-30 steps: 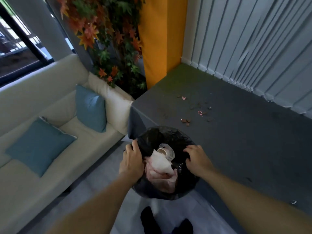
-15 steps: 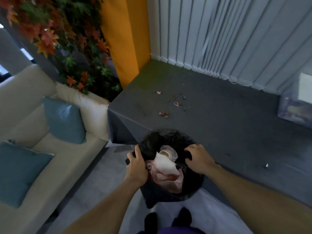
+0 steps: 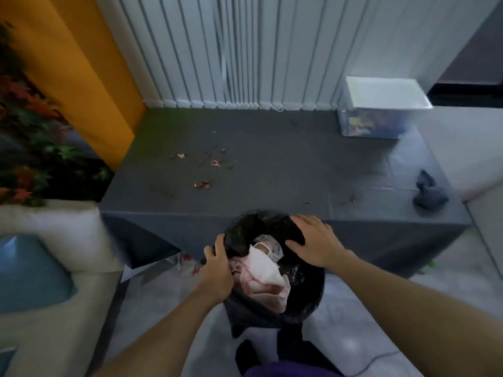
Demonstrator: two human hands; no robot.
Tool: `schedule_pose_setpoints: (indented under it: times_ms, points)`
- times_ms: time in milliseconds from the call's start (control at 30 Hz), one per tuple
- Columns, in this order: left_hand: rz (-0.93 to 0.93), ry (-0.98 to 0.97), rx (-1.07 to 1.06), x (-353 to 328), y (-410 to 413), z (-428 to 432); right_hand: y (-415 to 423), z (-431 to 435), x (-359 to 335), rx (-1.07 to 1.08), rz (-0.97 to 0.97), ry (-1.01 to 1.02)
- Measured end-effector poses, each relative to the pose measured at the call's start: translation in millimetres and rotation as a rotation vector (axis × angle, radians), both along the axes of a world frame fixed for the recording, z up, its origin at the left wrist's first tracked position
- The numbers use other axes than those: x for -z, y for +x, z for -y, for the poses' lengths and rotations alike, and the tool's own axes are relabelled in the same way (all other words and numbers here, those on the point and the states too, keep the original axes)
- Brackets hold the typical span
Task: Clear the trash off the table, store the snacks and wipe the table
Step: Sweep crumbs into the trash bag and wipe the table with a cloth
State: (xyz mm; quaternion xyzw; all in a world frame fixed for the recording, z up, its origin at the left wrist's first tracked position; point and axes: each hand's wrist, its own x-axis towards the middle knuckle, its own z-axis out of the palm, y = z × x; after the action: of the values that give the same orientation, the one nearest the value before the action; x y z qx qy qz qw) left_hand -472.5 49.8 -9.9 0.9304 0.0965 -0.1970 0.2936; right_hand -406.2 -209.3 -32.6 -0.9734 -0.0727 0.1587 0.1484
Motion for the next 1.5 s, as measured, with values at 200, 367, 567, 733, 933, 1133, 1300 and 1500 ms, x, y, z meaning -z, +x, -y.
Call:
schedule_pose_setpoints:
  times_ms: [200,367,567,733,933,1133,1300,1500]
  points:
    - [-0.017,-0.085,0.152,-7,13,48,-28,43,-15,0.148,0.032,-0.028]
    - [-0.019,-0.168,0.225,-12,23,96,-47,90,-28,0.278,0.091,-0.044]
    - [-0.033,-0.203,0.302,-14,33,159,-56,155,-34,0.409,0.134,-0.066]
    - [-0.065,-0.218,0.312,-5,40,205,-46,215,-28,0.465,0.141,-0.084]
    - [-0.077,-0.208,0.278,9,51,251,-12,278,-13,0.525,0.103,-0.028]
    - [-0.085,-0.228,0.287,29,55,274,40,327,9,0.595,0.05,0.025]
    - [-0.082,-0.241,0.283,42,54,284,75,354,25,0.659,-0.067,0.03]
    - [-0.106,-0.217,0.306,59,63,284,101,370,46,0.652,-0.238,0.051]
